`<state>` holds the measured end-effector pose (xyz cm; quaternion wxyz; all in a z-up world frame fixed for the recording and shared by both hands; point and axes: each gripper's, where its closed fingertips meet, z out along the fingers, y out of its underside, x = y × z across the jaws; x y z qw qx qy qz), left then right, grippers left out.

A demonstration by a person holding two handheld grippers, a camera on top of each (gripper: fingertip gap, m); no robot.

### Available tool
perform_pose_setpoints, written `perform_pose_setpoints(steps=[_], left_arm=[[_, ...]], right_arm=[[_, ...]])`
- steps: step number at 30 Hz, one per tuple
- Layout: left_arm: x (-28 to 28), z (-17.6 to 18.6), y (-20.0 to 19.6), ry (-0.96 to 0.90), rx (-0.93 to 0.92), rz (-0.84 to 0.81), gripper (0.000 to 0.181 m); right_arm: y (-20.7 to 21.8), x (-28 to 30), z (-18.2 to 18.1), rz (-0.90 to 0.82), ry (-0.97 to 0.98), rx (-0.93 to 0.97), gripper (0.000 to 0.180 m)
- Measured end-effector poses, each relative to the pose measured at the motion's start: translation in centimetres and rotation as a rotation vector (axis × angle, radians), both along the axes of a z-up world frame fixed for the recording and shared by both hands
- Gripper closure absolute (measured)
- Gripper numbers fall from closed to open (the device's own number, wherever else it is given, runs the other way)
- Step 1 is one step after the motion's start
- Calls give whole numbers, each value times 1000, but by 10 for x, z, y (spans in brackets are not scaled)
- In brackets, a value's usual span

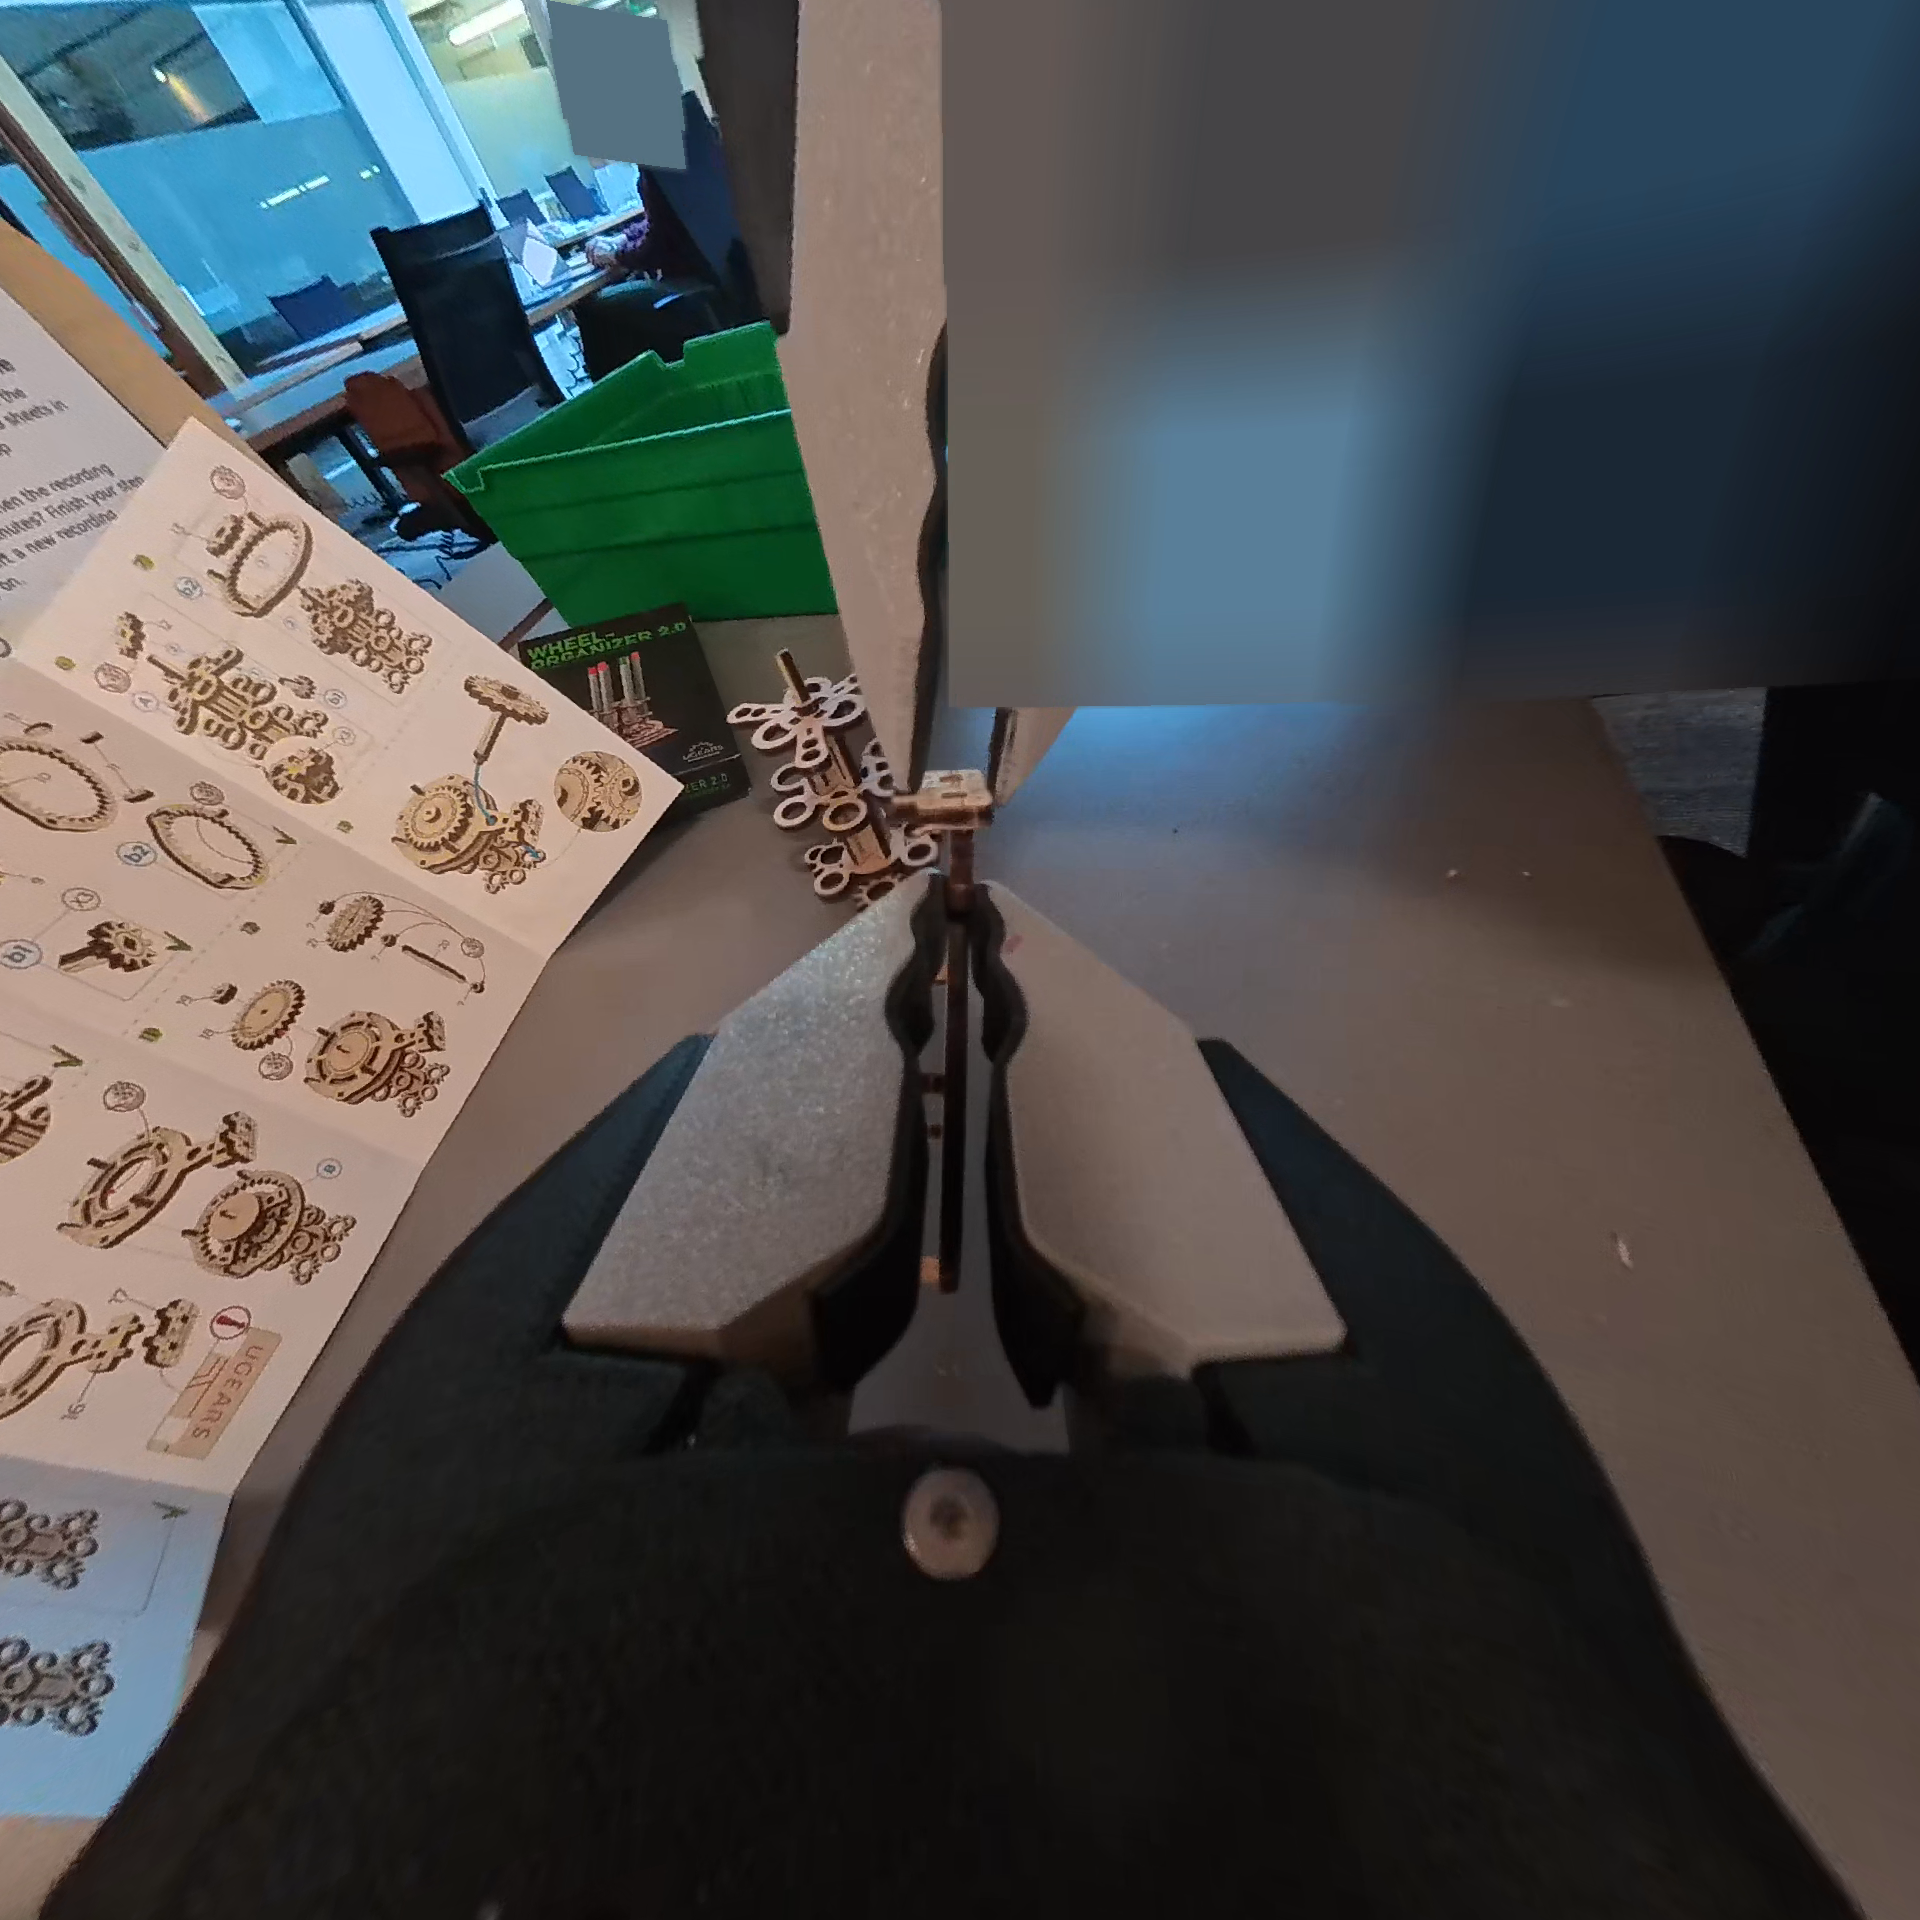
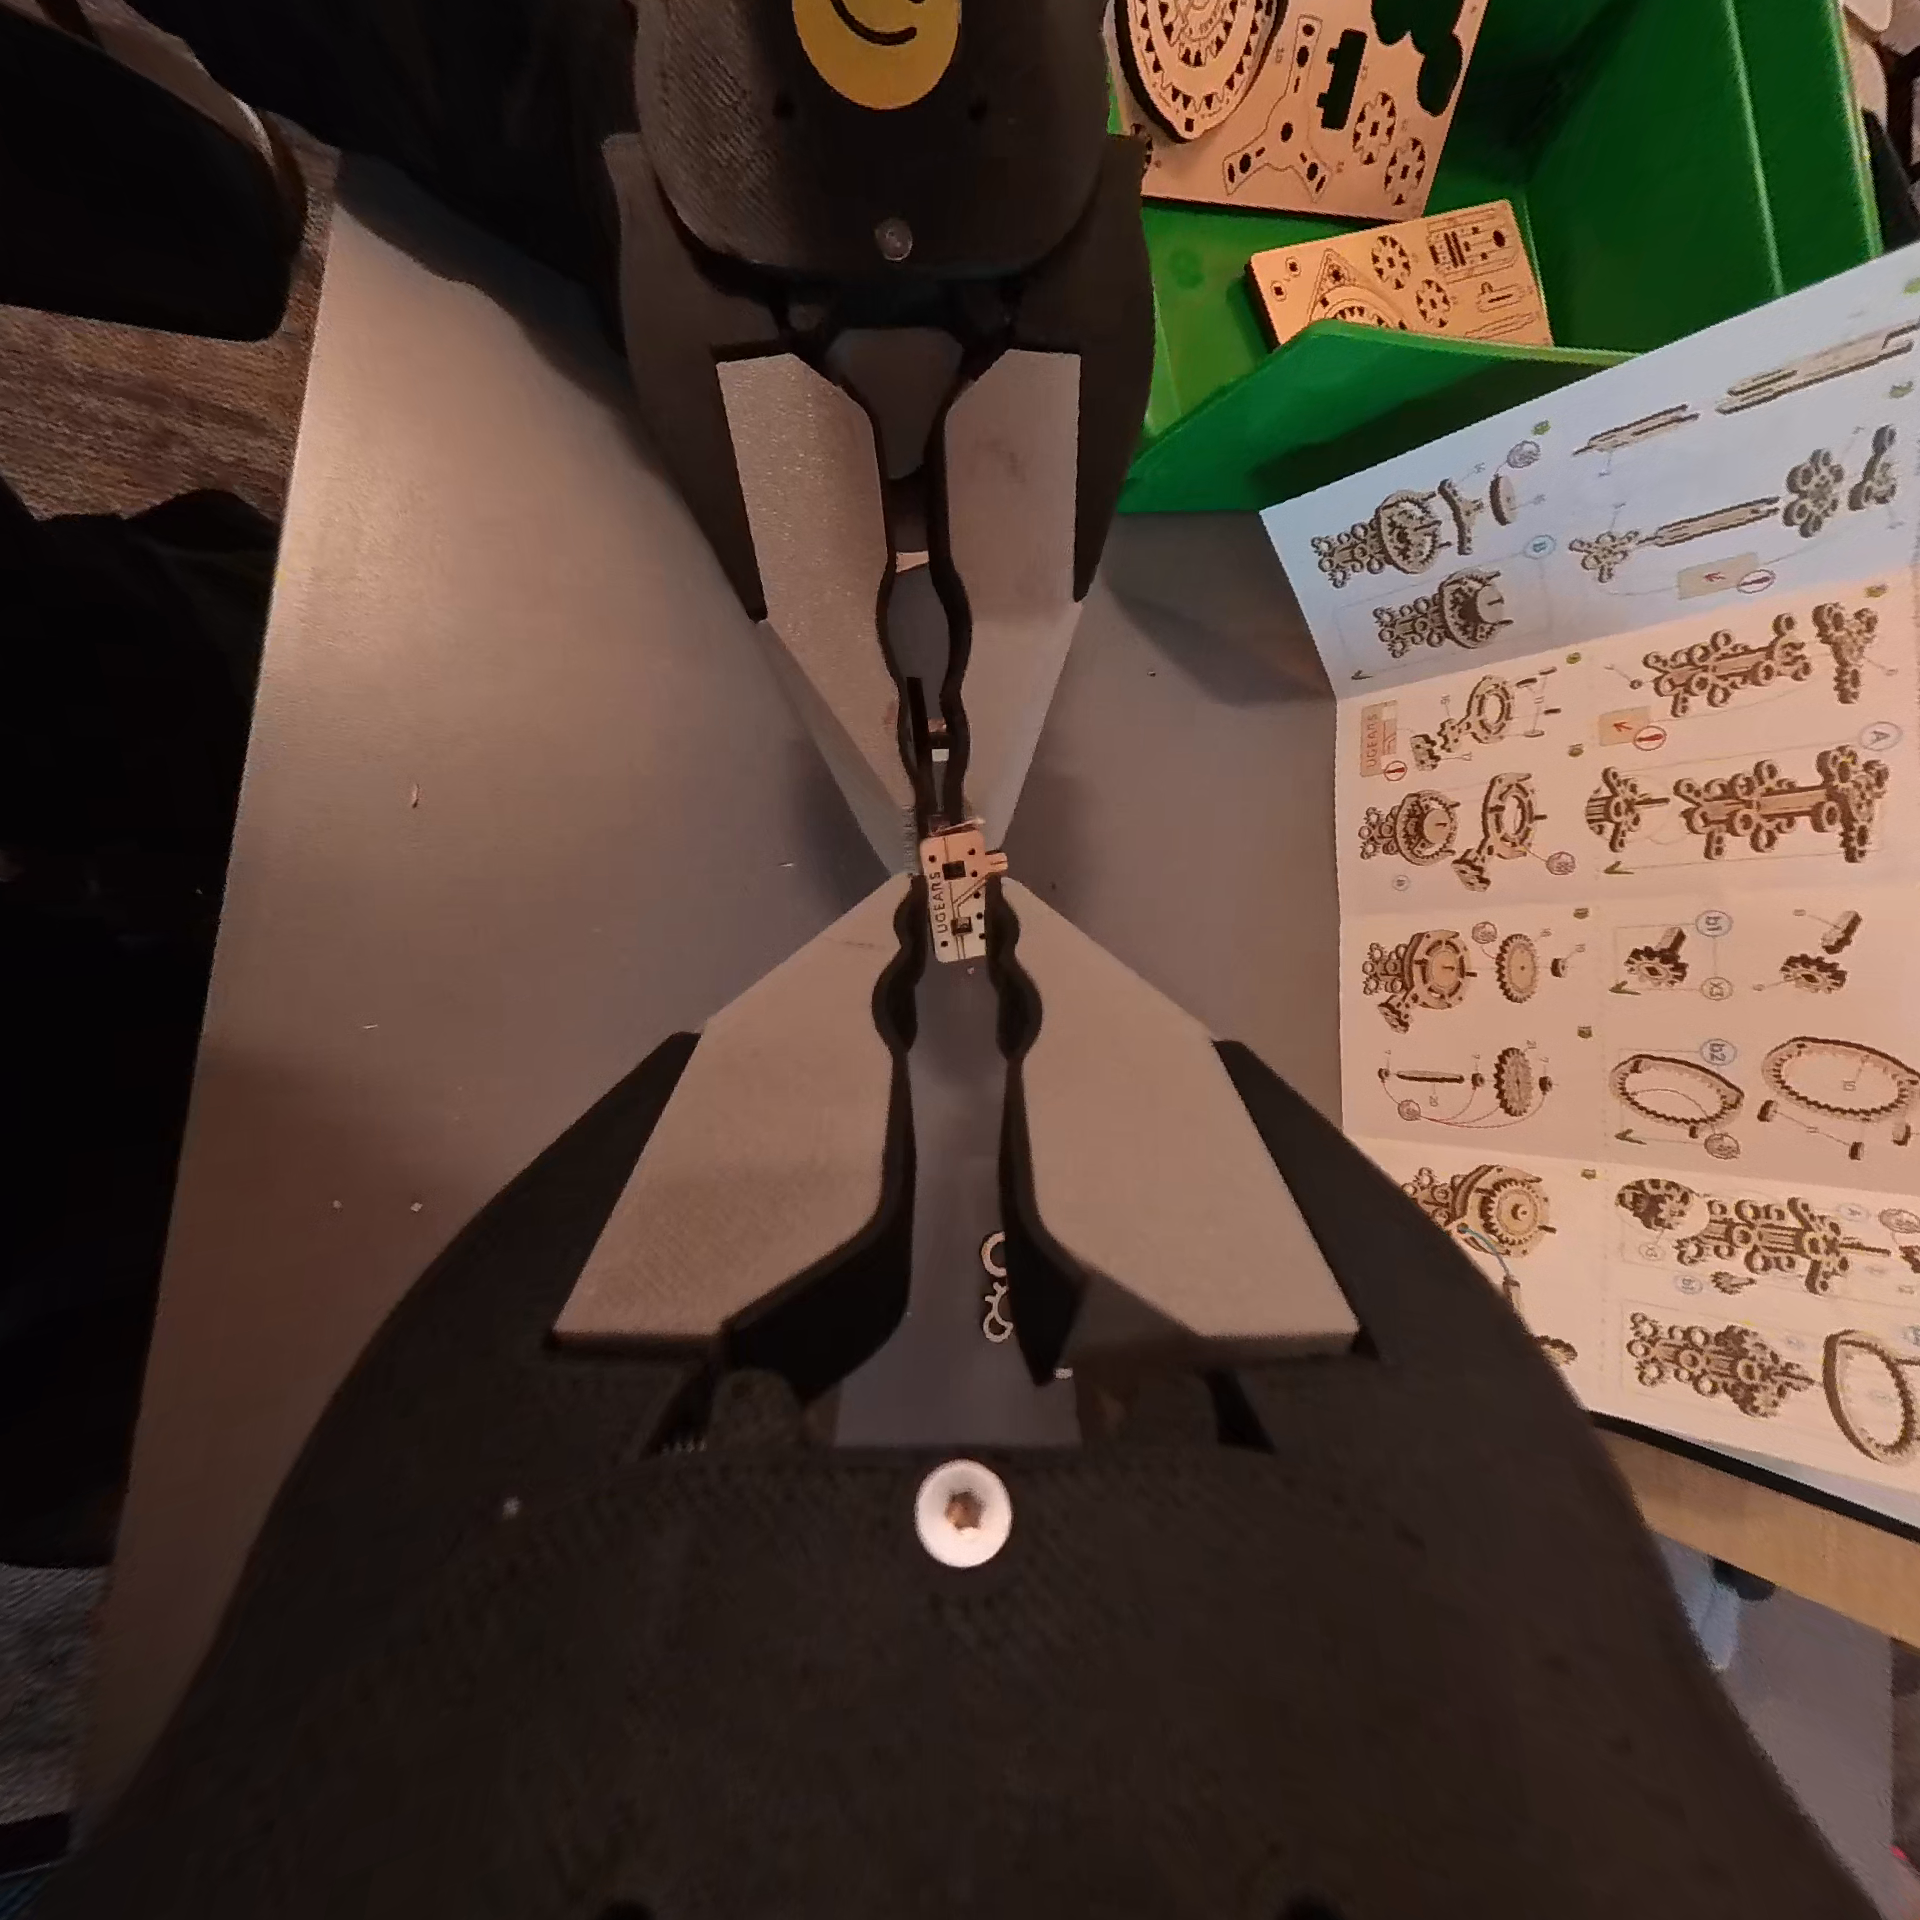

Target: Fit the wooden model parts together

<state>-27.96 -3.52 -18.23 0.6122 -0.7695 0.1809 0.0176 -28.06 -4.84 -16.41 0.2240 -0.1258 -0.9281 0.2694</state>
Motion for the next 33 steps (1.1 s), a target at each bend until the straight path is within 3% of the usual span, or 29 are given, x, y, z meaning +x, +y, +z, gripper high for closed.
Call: perform_pose_setpoints(steps=[22, 33], left_arm=[[-1, 2, 1, 72, 24, 31, 181], [1, -3, 2, 48, -5, 31, 181]], right_arm=[[-3, 0, 1, -21, 92, 75, 172], [-3, 2, -3, 60, 193, 180, 173]])
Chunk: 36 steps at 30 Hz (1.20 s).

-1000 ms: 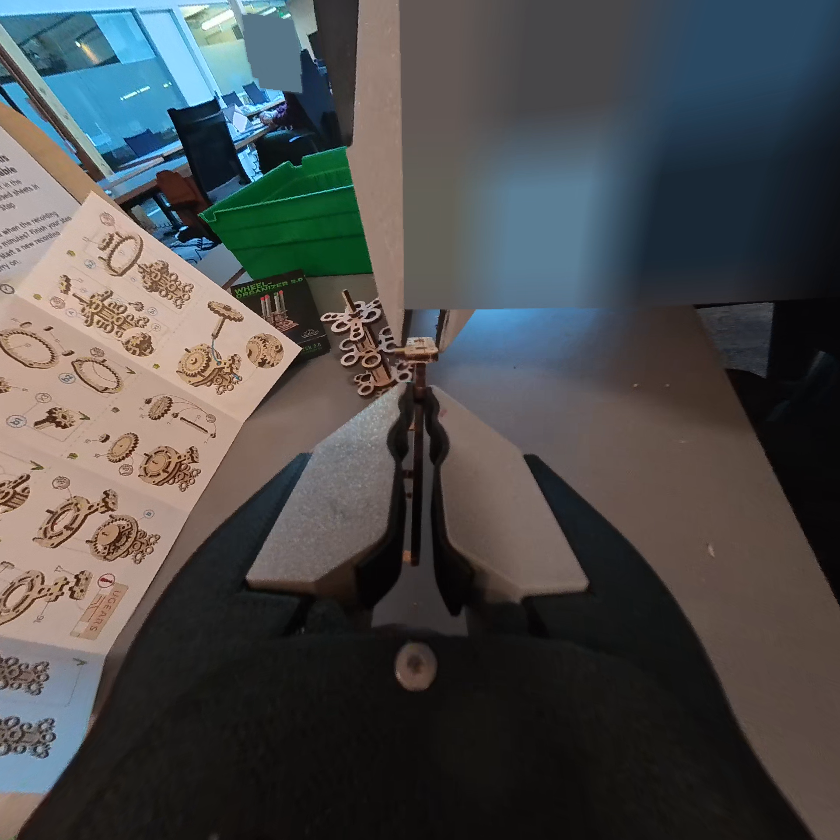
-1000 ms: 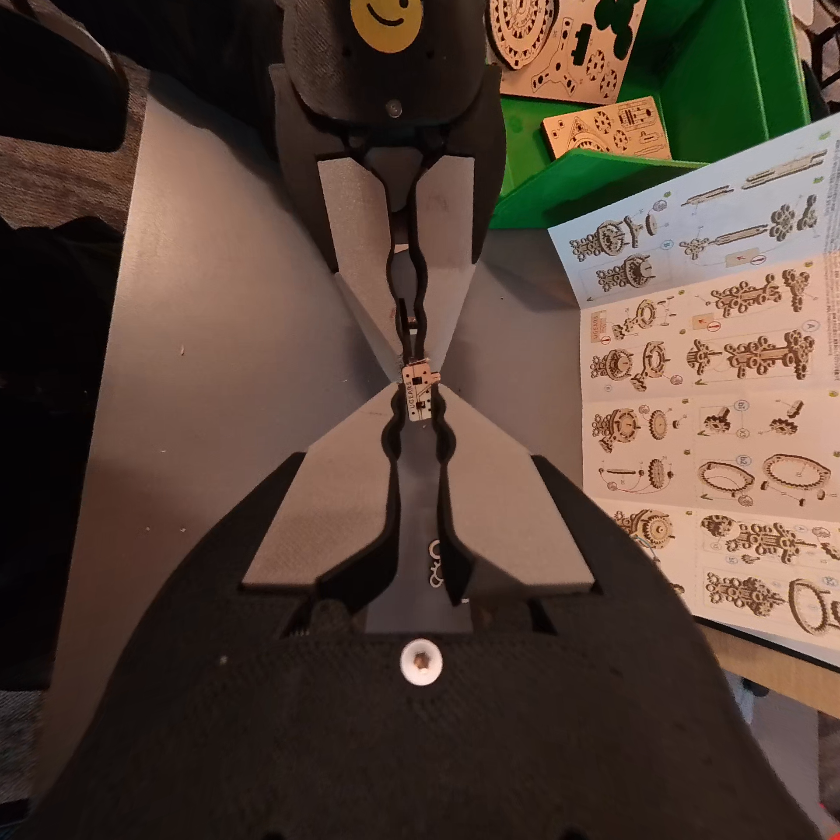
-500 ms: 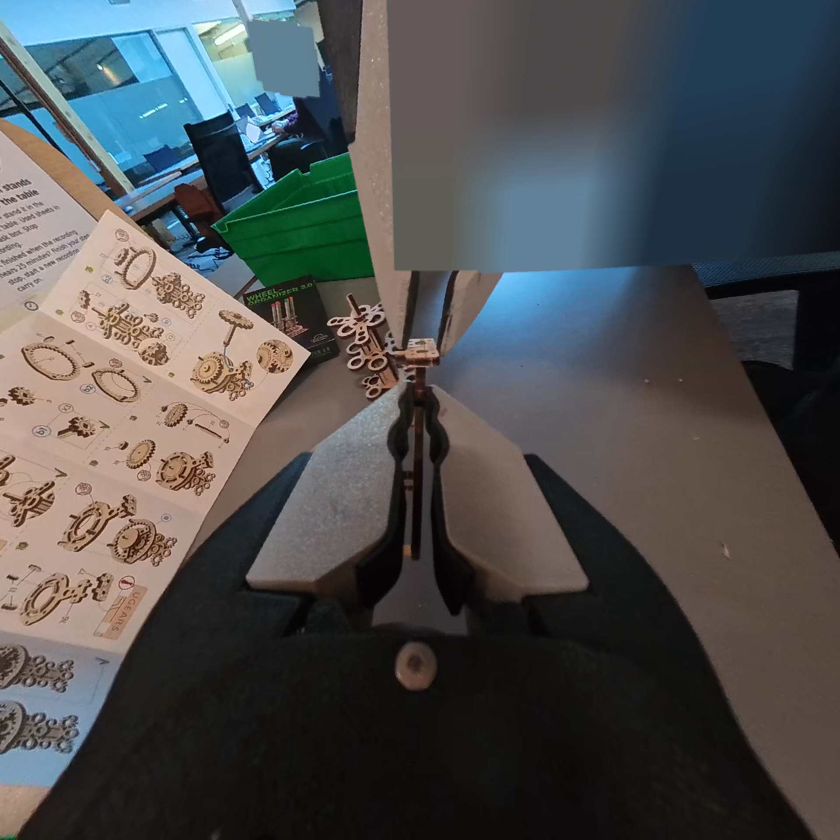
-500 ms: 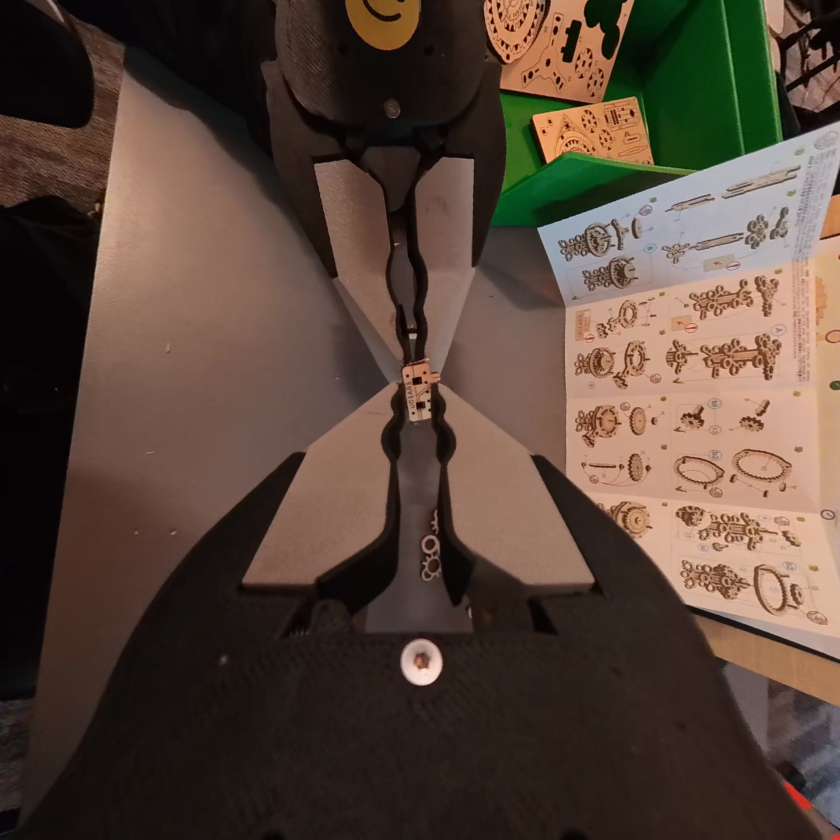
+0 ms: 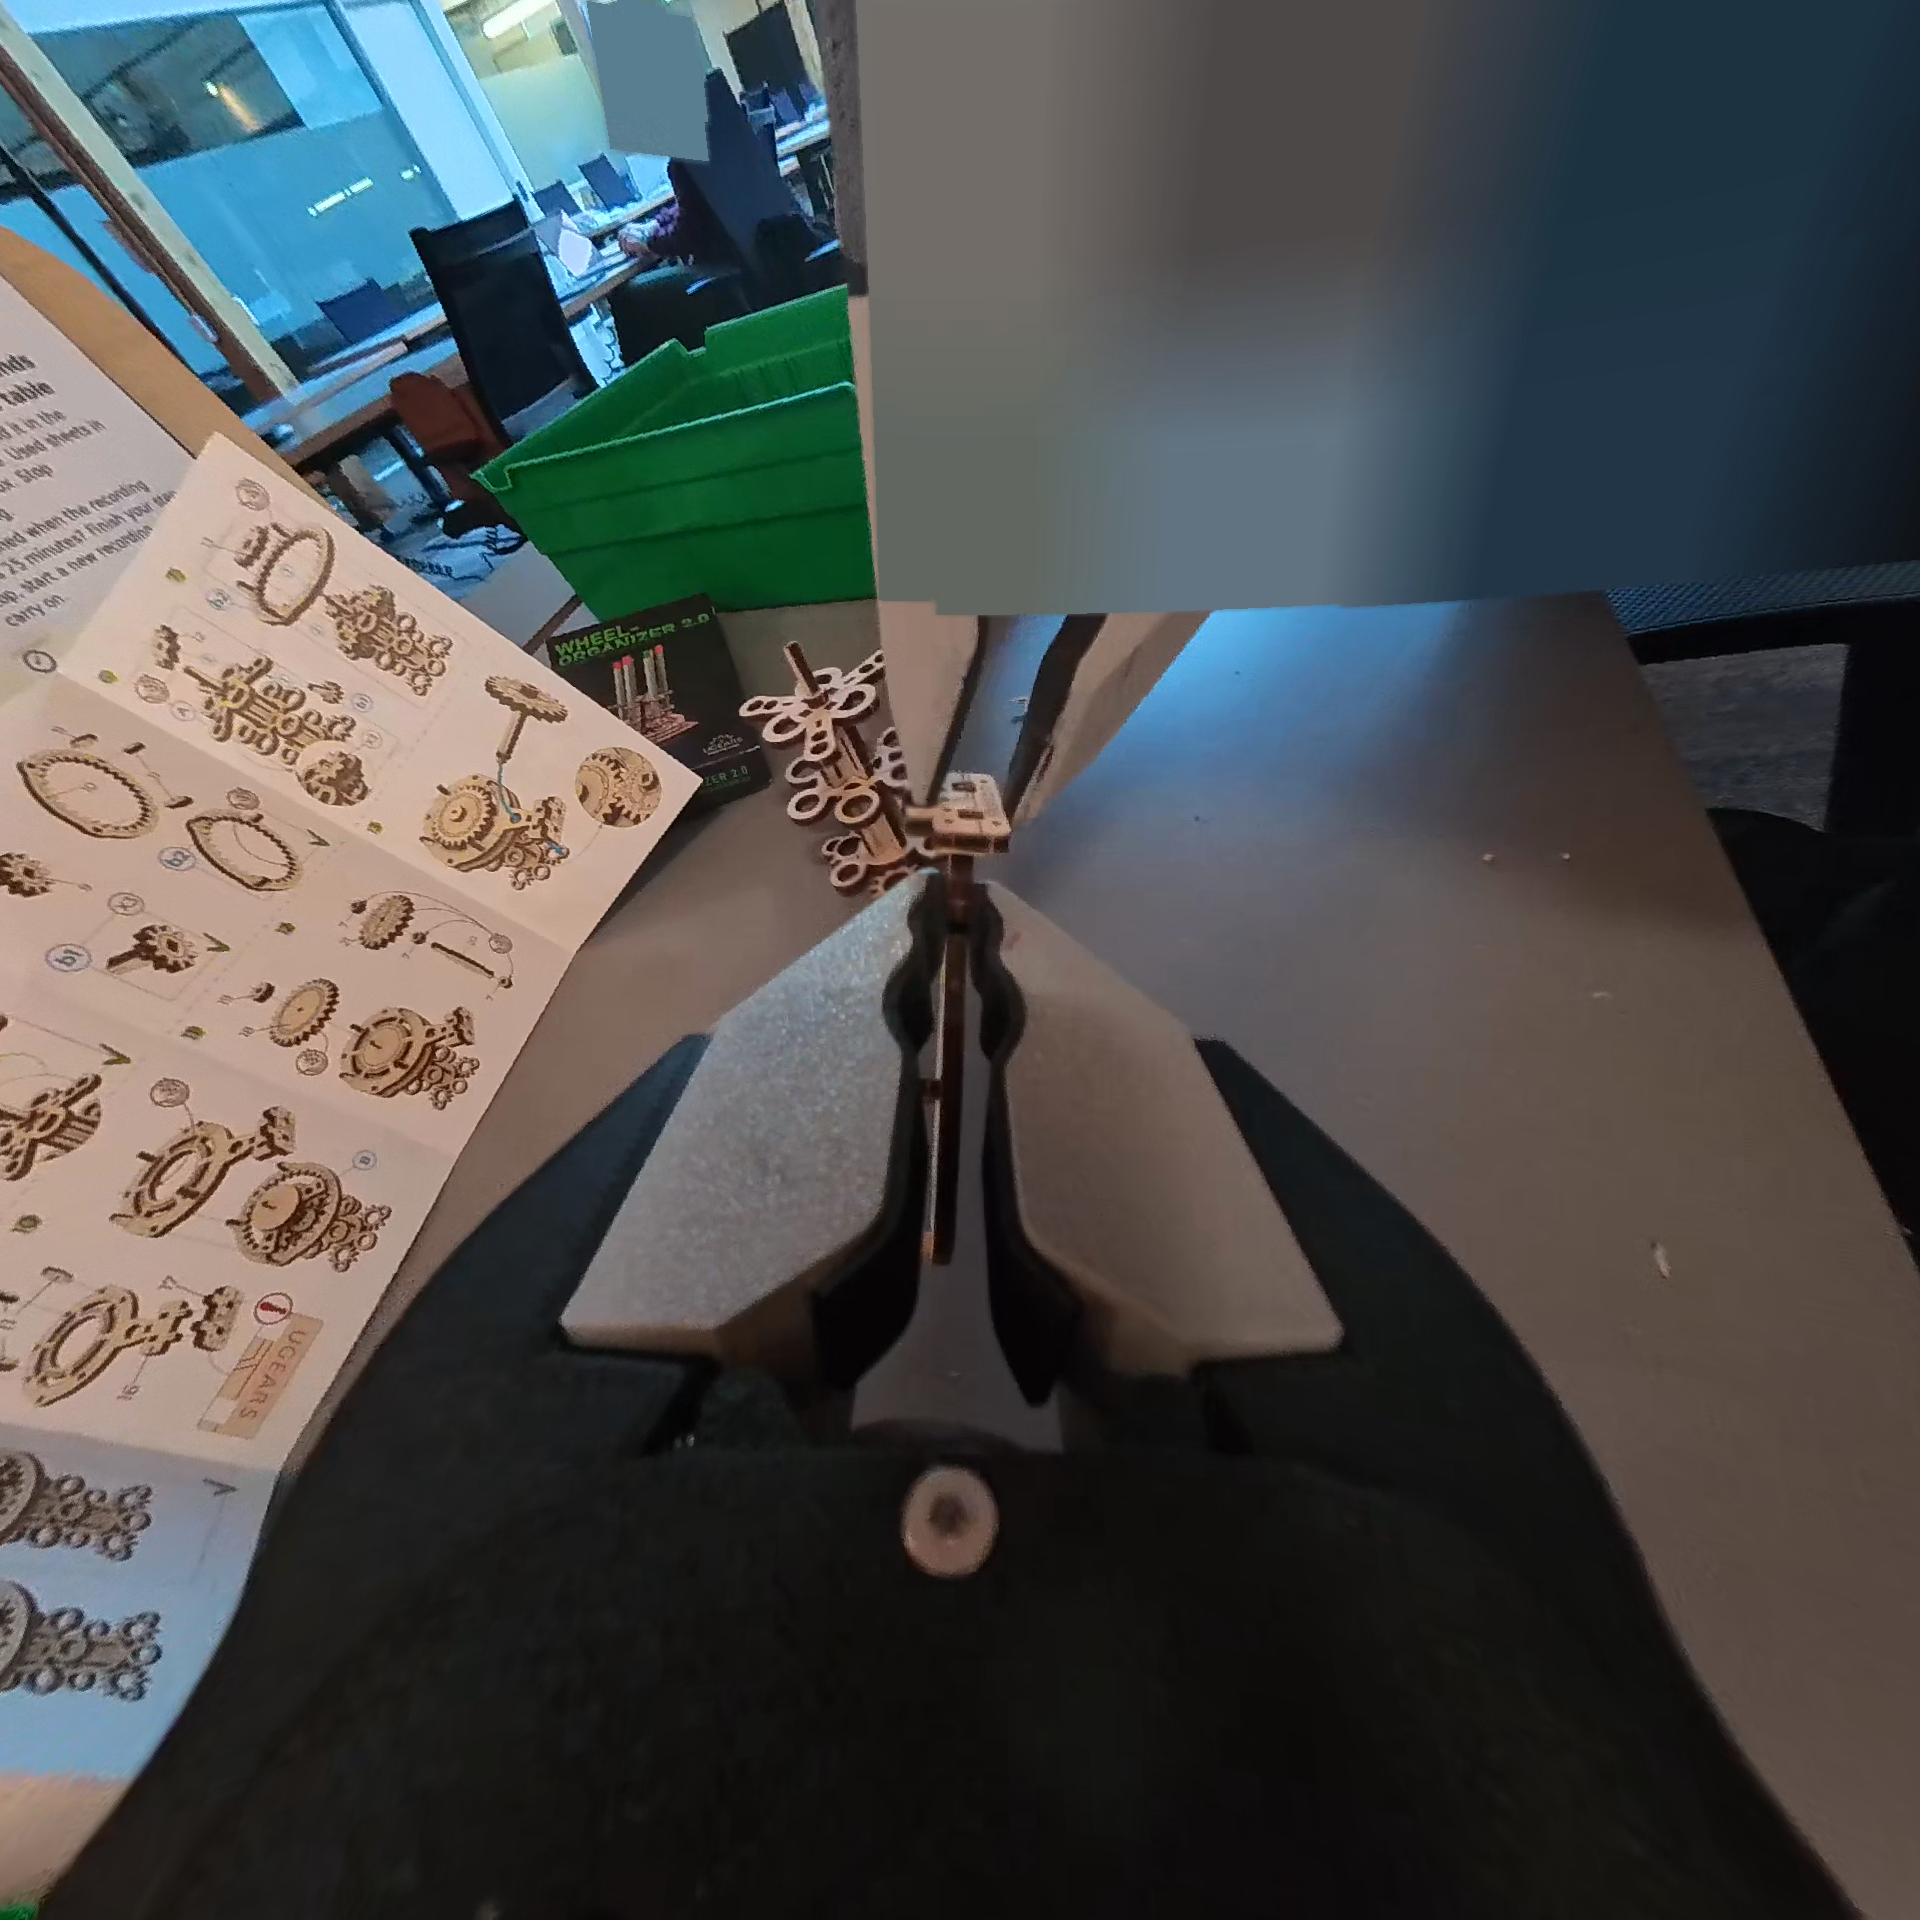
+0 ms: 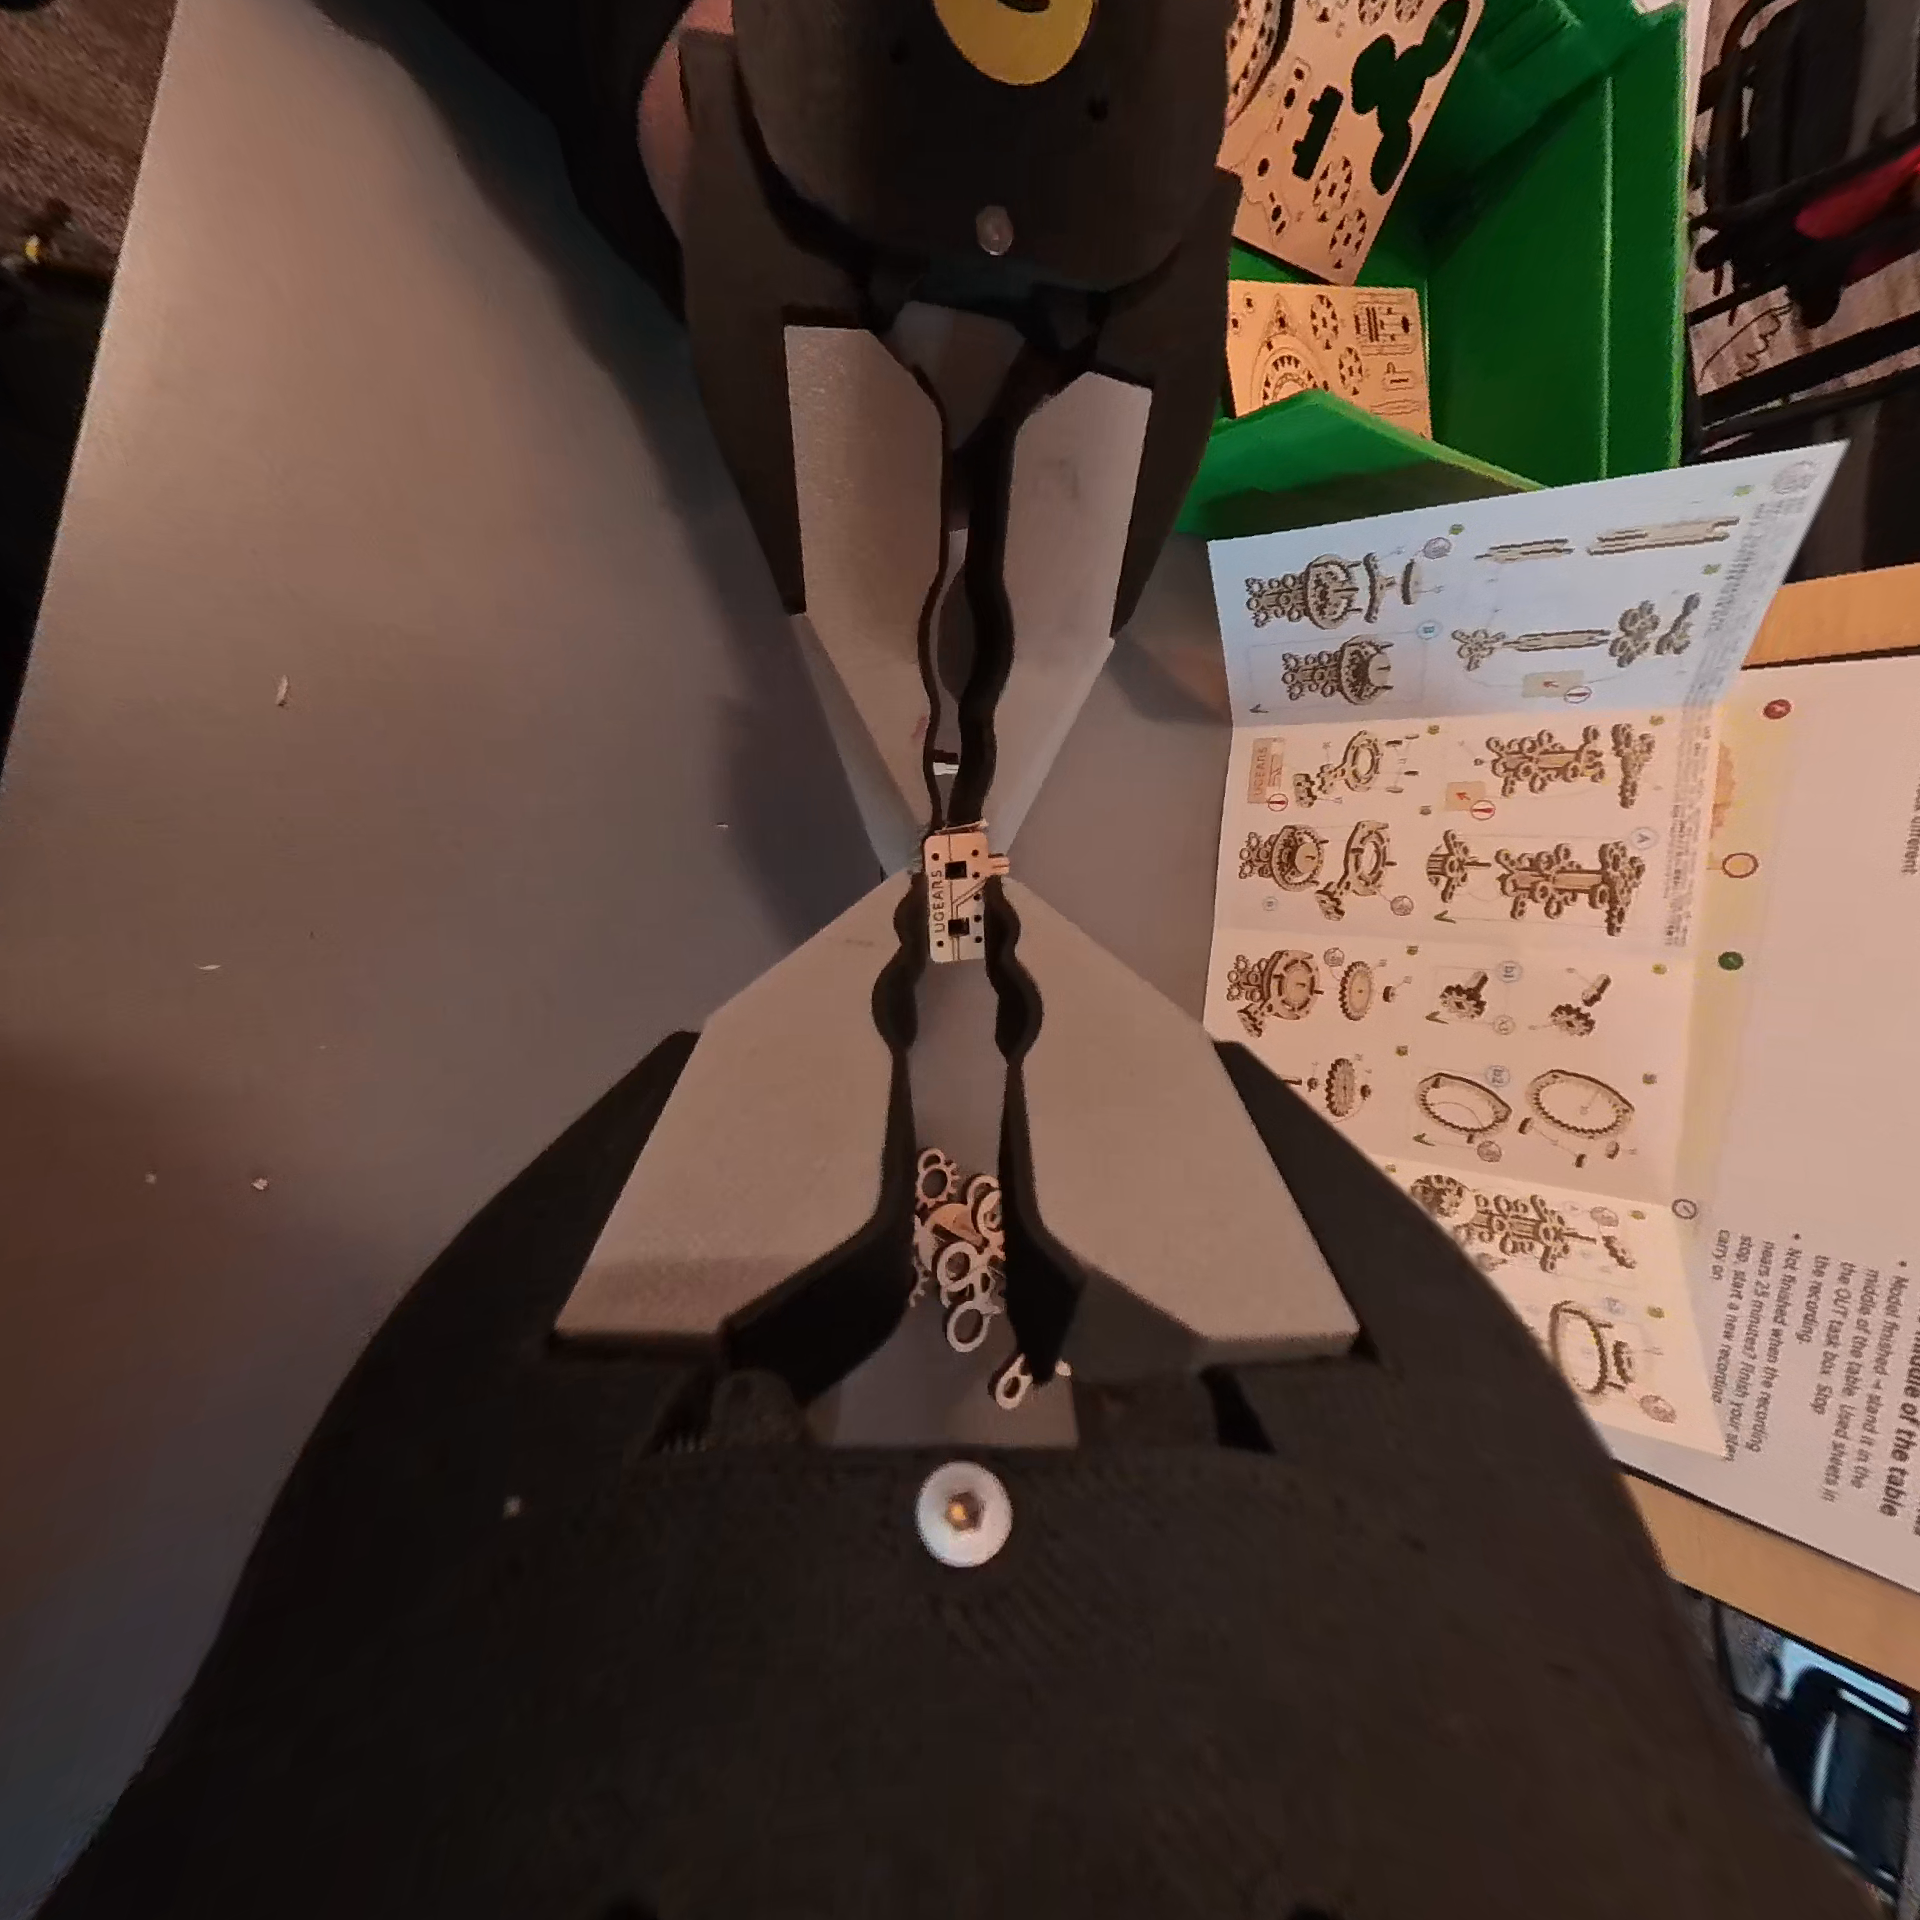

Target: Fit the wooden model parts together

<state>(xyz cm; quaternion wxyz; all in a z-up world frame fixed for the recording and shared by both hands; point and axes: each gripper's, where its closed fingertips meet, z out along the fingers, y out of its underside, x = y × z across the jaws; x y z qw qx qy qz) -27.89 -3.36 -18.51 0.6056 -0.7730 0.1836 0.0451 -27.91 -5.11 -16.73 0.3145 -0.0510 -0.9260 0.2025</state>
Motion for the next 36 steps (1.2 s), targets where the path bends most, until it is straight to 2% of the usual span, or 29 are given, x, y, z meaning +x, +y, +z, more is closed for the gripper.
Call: perform_pose_setpoints(steps=[5, 16, 23, 26, 28, 33, 36], left_arm=[[0, 4, 1, 3, 24, 21, 181], [0, -8, 3, -27, -42, 29, 181], [-5, -3, 1, -304, -66, -35, 180], [-7, -3, 0, -295, -67, -37, 180], [-8, -3, -1, -301, -69, -45, 180], [-6, -4, -1, -307, -70, -60, 180], [-8, -3, -1, -322, -72, -61, 180]], right_arm=[[-5, -1, 3, -6, -47, -68, 173], [-1, -2, -8, -13, -78, 25, 172], [-3, -13, -2, 11, -113, -93, 172], [-4, -15, -1, 29, -142, -145, 173], [-1, -18, 1, 29, -119, -162, 165], [-1, -14, -1, 43, -126, -201, 161], [-1, -9, 7, 38, -148, -294, 160]])
